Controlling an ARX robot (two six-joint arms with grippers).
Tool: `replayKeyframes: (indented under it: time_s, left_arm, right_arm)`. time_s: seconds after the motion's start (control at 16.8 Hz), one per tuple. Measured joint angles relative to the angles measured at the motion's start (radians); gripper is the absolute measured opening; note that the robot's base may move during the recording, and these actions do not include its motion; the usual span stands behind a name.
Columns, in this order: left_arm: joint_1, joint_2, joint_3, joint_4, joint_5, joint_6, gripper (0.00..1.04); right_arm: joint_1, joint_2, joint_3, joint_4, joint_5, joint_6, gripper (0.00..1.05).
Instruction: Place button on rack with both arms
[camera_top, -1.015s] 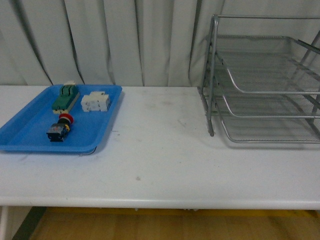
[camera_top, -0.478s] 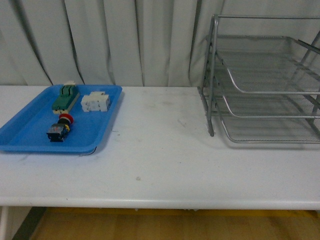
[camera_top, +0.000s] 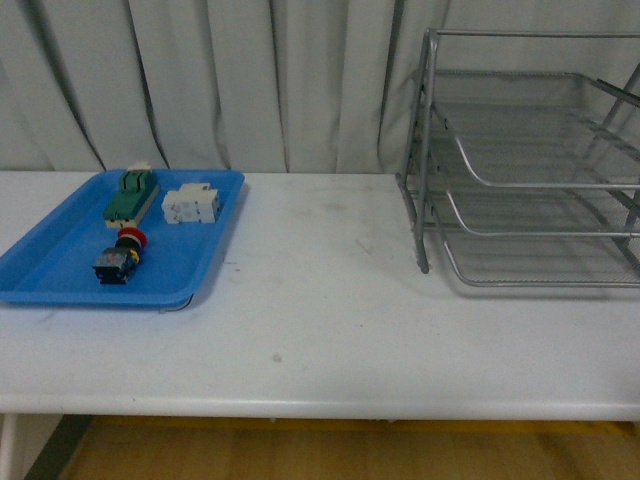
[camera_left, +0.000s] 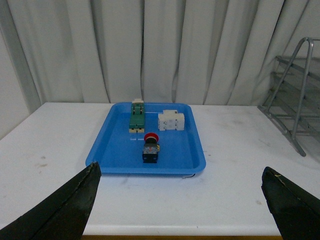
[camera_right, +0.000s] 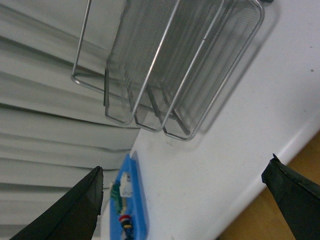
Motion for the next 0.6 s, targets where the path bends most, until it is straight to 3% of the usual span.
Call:
replayKeyframes:
  time_s: [0.18, 0.6]
  left_arm:
    - [0.000, 0.000, 0.000, 0.000, 0.000, 0.000, 0.98]
    - [0.000, 0.000, 0.000, 0.000, 0.000, 0.000, 0.98]
  right_arm:
    - [0.000, 0.433, 0.127, 0.367, 0.010, 0.084, 0.98]
    - [-0.013, 0.824, 0.489, 0.304, -0.006, 0.119, 0.98]
